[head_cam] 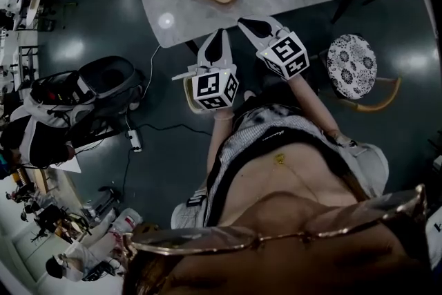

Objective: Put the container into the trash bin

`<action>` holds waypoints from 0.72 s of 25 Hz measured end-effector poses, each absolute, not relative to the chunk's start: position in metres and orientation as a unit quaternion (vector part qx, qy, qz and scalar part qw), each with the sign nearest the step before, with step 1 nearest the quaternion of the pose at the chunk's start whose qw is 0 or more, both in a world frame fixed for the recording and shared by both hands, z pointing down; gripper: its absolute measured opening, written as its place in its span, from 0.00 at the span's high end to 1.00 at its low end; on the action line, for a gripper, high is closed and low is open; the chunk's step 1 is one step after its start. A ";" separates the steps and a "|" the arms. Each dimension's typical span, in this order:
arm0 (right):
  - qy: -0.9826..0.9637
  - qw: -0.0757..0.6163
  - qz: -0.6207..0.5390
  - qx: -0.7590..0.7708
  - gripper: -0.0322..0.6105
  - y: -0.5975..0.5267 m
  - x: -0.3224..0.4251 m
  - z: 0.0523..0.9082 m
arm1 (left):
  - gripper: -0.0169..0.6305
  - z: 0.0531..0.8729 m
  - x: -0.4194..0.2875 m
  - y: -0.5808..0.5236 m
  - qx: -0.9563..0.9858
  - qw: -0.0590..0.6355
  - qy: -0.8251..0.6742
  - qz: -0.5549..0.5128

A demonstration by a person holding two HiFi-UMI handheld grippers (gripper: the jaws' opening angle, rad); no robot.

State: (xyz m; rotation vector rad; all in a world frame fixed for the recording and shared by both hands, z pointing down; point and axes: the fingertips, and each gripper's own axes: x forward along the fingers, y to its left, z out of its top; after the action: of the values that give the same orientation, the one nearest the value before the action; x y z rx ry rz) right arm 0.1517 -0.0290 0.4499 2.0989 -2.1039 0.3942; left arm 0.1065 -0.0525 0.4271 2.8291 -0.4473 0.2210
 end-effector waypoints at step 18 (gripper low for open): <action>-0.761 0.094 0.117 0.631 0.91 -0.109 0.278 0.446 | 0.97 0.429 0.237 -0.120 0.959 0.139 -0.236 0.075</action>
State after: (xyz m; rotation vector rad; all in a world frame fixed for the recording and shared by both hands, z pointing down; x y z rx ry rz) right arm 0.2783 -0.1085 0.4462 1.8707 -2.2581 0.3481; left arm 0.2366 -0.1200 0.4293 2.7731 -0.6813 0.2160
